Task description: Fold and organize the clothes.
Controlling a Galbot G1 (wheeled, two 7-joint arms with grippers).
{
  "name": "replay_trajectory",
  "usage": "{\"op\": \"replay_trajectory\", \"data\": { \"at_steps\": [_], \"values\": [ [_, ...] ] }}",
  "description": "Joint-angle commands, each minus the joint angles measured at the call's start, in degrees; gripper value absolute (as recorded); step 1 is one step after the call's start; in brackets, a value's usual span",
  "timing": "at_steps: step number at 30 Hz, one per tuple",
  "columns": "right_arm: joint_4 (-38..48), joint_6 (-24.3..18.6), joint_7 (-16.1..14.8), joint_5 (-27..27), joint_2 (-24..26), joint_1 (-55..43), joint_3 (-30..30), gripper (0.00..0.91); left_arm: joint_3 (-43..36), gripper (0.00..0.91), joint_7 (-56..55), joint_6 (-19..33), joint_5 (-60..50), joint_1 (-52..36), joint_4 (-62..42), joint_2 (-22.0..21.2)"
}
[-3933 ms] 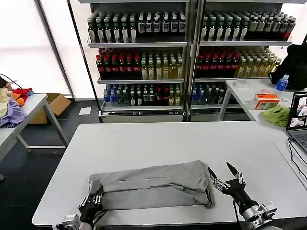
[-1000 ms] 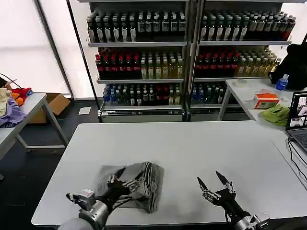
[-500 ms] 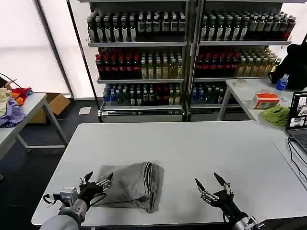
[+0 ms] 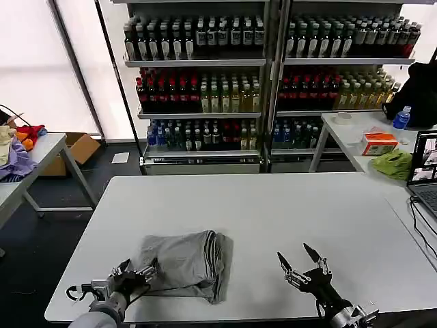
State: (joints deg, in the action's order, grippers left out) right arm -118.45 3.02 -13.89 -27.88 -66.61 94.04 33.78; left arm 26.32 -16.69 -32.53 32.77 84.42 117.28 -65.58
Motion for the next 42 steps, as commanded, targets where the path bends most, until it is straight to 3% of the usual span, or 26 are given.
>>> {"op": "replay_trajectory", "data": {
  "at_steps": [1,15,21,24,28,33,38,42],
  "values": [
    [0.2,0.0,0.0,0.0,-0.1,-0.1,-0.3,0.907,-2.2,0.02,-0.6,-0.4,0.5,0.6,0.1,-2.6],
    [0.6,-0.6,-0.1,-0.6,0.4,-0.2,0.2,0.907,0.3,0.03,1.9,3.6,4.5,1.1,0.6,-5.2],
    [0.6,-0.4,-0.1,-0.8,0.4,-0.9,-0.1,0.907,9.2,0.02,3.3,7.0,9.1,2.3,4.1,-4.4],
    [0.6,-0.3,0.0,-1.0,0.5,-1.3,-0.2,0.907,20.1,0.02,3.5,6.3,14.5,2.2,5.1,-1.3],
    [0.9,-0.3,0.0,-1.0,0.7,-1.7,-0.7,0.907,31.7,0.02,5.9,4.5,20.0,2.7,3.6,6.0],
    [0.8,-0.4,0.0,-1.0,0.8,-1.8,-1.2,0.907,39.6,0.02,7.9,1.4,23.3,4.1,1.4,14.2],
    [0.7,-0.6,0.0,-1.5,0.9,-1.4,-0.6,0.907,43.2,0.02,8.5,-0.5,26.6,5.6,0.4,21.5],
    [0.7,-1.1,0.0,-1.6,0.9,-1.0,-0.2,0.907,40.1,0.02,7.6,-0.5,26.9,5.4,3.3,23.1]
  ]
}}
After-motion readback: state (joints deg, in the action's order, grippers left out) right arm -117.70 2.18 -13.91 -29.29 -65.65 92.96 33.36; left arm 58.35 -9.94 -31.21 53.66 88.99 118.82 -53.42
